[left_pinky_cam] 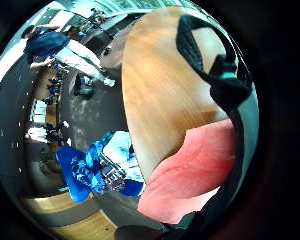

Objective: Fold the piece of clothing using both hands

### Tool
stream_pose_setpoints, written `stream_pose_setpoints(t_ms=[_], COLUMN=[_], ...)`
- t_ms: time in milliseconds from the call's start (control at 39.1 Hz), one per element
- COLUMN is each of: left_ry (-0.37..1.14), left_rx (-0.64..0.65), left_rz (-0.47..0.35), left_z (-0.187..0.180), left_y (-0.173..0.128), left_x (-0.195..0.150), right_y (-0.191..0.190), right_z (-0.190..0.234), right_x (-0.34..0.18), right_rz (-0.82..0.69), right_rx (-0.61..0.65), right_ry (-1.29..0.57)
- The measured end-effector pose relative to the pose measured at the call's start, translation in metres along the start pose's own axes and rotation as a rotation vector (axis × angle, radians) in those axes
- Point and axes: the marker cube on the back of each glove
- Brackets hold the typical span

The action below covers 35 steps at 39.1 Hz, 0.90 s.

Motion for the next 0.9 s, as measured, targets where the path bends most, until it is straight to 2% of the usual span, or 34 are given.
stream_pose_setpoints(t_ms=[153, 205, 307, 358, 435, 563, 640, 767, 895], left_ry=[-0.021, -0.031, -0.048, -0.048, -0.046, 0.014, 0.049, 0.062, 0.079], left_rx=[0.148, 0.176, 0.157, 0.113, 0.055, -0.128, -0.168, -0.163, -0.148], left_rz=[0.009, 0.023, 0.04, 0.04, 0.029, 0.02, 0.028, 0.033, 0.028], left_z=[-0.012, -0.008, 0.011, 0.021, 0.043, 0.066, 0.072, 0.072, 0.069], left_y=[0.035, 0.049, 0.081, 0.095, 0.097, 0.103, 0.102, 0.101, 0.101], left_x=[0.003, 0.006, 0.015, 0.019, 0.019, 0.021, 0.021, 0.022, 0.022], right_y=[0.029, 0.053, 0.105, 0.132, 0.16, 0.171, 0.17, 0.166, 0.158], right_z=[-0.008, -0.014, -0.037, -0.032, -0.017, 0.003, 0.012, 0.015, 0.001], right_x=[0.036, 0.048, 0.077, 0.084, 0.09, 0.094, 0.095, 0.096, 0.089], right_rz=[0.095, 0.155, 0.325, 0.41, 0.506, 0.576, 0.596, 0.613, 0.566], right_rx=[0.17, 0.228, 0.446, 0.411, 0.256, 0.076, 0.02, 0.025, 0.157], right_ry=[0.031, 0.075, 0.269, 0.317, 0.321, 0.291, 0.319, 0.382, 0.273])
